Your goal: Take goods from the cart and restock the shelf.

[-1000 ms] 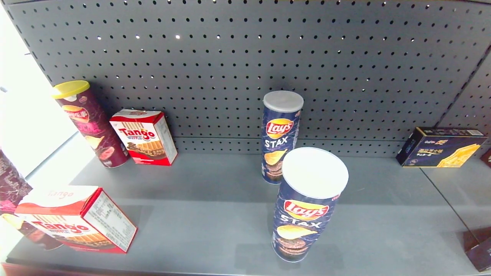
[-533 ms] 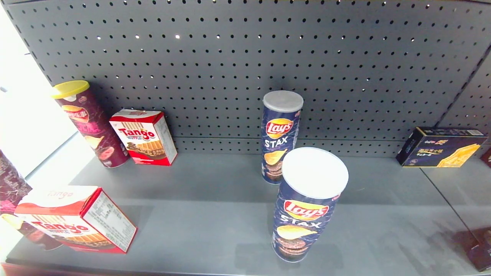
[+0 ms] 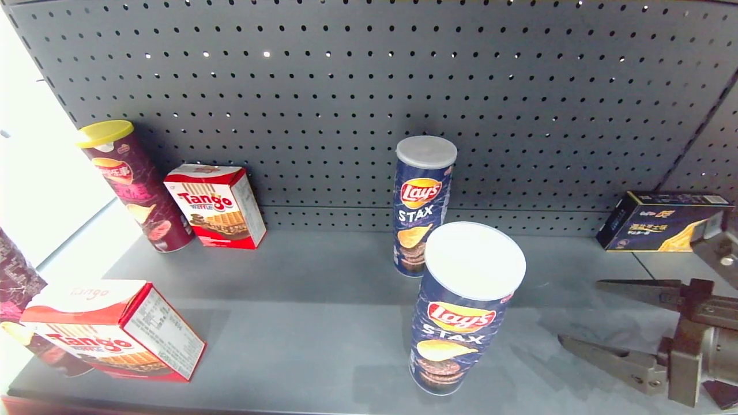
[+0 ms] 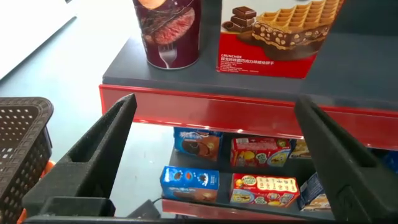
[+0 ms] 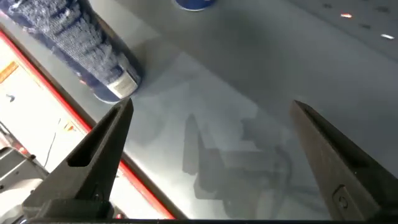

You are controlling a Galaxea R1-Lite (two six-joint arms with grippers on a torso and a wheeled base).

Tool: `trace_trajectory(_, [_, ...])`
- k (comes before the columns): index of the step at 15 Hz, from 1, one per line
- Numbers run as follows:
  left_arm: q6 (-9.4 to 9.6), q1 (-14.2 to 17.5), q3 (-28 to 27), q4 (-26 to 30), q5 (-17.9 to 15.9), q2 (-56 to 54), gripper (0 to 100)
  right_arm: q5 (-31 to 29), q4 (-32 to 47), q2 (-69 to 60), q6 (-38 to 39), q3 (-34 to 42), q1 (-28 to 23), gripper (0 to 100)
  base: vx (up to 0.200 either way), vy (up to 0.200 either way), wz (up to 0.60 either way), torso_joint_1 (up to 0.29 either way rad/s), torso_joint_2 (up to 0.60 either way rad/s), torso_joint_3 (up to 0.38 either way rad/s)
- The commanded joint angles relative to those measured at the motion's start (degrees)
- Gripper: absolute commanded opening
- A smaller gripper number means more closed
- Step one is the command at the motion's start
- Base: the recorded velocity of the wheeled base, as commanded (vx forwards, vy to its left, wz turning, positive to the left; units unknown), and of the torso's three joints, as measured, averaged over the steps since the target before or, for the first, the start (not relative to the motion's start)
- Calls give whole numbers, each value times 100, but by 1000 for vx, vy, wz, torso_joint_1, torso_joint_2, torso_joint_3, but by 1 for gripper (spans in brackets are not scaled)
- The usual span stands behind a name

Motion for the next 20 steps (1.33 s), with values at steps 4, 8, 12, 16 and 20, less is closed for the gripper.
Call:
trace_trajectory(4, [-6, 2, -9, 1, 3, 19, 100, -85, -27, 693, -7, -303, 533, 100, 0, 0, 0, 0, 0, 0])
trace_trajectory(8, [3, -7, 0, 1, 3, 19, 100, -23, -19, 657, -16, -259, 753, 100, 0, 0, 0, 0, 0, 0])
trace_trajectory(12, [3, -7, -9, 1, 3, 19, 100, -32, -27, 789, -16, -268, 929, 100, 0, 0, 0, 0, 0, 0])
trace_trajectory(16, [3, 2, -9, 1, -5, 19, 100, -58, -27, 912, -16, -312, 929, 100, 0, 0, 0, 0, 0, 0])
trace_trajectory(20, [-6, -7, -9, 1, -5, 19, 100, -85, -124, 1097, -7, -374, 920, 100, 0, 0, 0, 0, 0, 0])
